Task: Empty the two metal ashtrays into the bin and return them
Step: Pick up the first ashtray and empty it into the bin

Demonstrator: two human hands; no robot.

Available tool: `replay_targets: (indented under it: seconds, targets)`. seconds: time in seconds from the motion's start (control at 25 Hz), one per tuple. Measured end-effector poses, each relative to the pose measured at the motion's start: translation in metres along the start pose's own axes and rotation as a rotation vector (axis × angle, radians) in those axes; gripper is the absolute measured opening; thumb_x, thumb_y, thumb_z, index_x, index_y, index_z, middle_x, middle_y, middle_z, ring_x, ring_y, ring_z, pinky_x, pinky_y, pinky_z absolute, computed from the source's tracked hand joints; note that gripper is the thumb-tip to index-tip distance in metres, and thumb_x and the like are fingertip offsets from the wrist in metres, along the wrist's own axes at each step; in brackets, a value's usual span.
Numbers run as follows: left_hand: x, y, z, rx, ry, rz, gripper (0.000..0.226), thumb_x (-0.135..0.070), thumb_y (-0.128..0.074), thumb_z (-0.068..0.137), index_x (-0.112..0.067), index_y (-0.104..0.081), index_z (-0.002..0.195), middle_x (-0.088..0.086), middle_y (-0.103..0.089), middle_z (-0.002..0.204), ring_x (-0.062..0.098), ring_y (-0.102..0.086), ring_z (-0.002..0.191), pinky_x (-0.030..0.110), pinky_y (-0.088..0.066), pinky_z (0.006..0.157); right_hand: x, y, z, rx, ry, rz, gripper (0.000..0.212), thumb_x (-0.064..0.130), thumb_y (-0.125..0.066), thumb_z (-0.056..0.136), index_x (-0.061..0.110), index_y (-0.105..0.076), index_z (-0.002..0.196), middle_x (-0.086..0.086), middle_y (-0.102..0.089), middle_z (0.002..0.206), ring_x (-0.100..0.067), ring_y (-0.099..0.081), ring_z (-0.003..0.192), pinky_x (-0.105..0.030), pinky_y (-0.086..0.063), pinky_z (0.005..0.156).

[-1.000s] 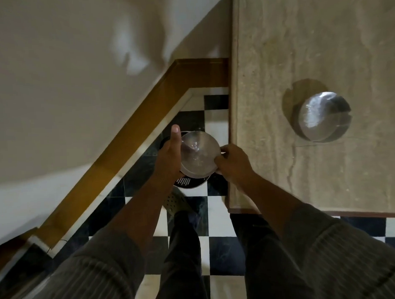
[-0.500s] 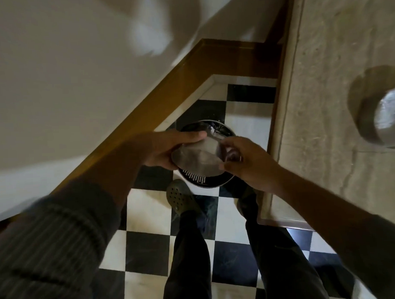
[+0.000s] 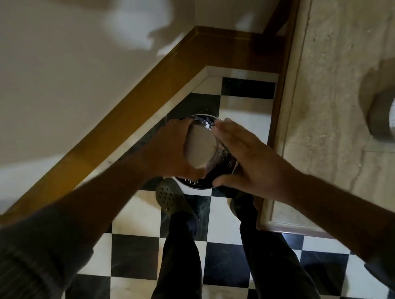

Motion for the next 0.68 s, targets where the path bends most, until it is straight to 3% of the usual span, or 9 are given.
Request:
replay_targets:
  seconds: [0.08,0.16,0.24,0.28,0.4,0.48,0.56,0.68]
  targets:
    - [0.000,-0.008,-0.010,-0.113,-0.037,0.089,0.139,-0.065,-0.086,0.047,-0.007,-0.020,0.155,0.014,-0.042,0.150,0.030,-0.044,0.132,0.047,-0.044,0.108,0.021,0.043,-0.008,-0.166,0.080,0.081,0.112,0.059,-0.070,0.075,-0.006,-0.018,0.150,-0.027,-0.018,0.162,-0.037,-0.012,0.153,-0.041,-0.016,0.127]
    - [0.001,-0.020,-0.013,-0.157,-0.046,0.116,0.146,-0.065,-0.084,0.048,-0.004,-0.009,0.157,0.017,-0.036,0.154,0.035,-0.040,0.136,0.045,-0.038,0.109,0.046,0.085,-0.016,-0.360,0.187,0.065,0.121,0.063,-0.070,0.070,-0.018,-0.016,0.141,-0.044,-0.016,0.151,-0.057,-0.012,0.146,-0.050,-0.013,0.125]
    - [-0.005,-0.028,-0.010,-0.195,-0.072,0.098,0.147,-0.067,-0.081,0.049,-0.005,-0.005,0.157,0.017,-0.033,0.157,0.035,-0.037,0.140,0.040,-0.030,0.110,0.052,0.082,-0.016,-0.385,0.210,-0.030,0.123,0.071,-0.066,0.065,-0.017,-0.019,0.137,-0.052,-0.020,0.144,-0.063,-0.015,0.140,-0.051,-0.010,0.125]
    - [-0.009,-0.030,-0.009,-0.217,-0.088,0.086,0.145,-0.069,-0.080,0.051,-0.004,-0.007,0.158,0.017,-0.032,0.158,0.033,-0.035,0.142,0.038,-0.026,0.113,0.046,0.057,-0.013,-0.299,0.199,-0.108,0.126,0.076,-0.063,0.064,-0.015,-0.021,0.141,-0.049,-0.021,0.148,-0.060,-0.016,0.142,-0.053,-0.011,0.125]
    - [-0.012,-0.028,-0.003,-0.255,-0.118,0.094,0.139,-0.073,-0.074,0.055,0.000,-0.013,0.157,0.021,-0.035,0.157,0.033,-0.036,0.141,0.045,-0.026,0.117,0.015,-0.049,-0.008,0.180,0.168,-0.412,0.131,0.089,-0.055,0.063,-0.001,-0.022,0.153,-0.028,-0.018,0.161,-0.044,-0.015,0.150,-0.063,-0.026,0.118]
    - [-0.007,-0.027,-0.004,-0.262,-0.138,0.122,0.136,-0.074,-0.068,0.055,0.008,-0.021,0.153,0.027,-0.040,0.152,0.039,-0.040,0.138,0.046,-0.030,0.115,0.001,-0.073,-0.006,0.309,0.148,-0.426,0.128,0.089,-0.048,0.068,0.000,-0.018,0.155,-0.024,-0.014,0.164,-0.039,-0.011,0.152,-0.061,-0.025,0.120]
    - [-0.001,-0.027,-0.006,-0.253,-0.172,0.133,0.136,-0.075,-0.069,0.054,0.008,-0.024,0.151,0.025,-0.039,0.154,0.037,-0.040,0.139,0.045,-0.032,0.115,0.004,-0.044,0.006,0.147,0.139,-0.381,0.127,0.088,-0.045,0.071,-0.003,-0.013,0.154,-0.026,-0.008,0.164,-0.038,-0.003,0.153,-0.052,-0.013,0.125]
    - [-0.001,-0.021,-0.010,-0.285,-0.159,0.141,0.145,-0.070,-0.084,0.048,0.003,-0.017,0.154,0.022,-0.038,0.153,0.034,-0.039,0.136,0.045,-0.035,0.110,0.031,0.033,0.002,-0.282,0.220,-0.279,0.125,0.084,-0.054,0.072,-0.011,-0.017,0.145,-0.031,-0.009,0.157,-0.037,-0.004,0.149,-0.048,-0.008,0.126]
Point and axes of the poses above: each hand's wrist, its own z-axis towards the middle knuckle, its own y-axis out of the back of the hand, x = y × z, the point moved 9 cm from there along z, towards the middle knuckle
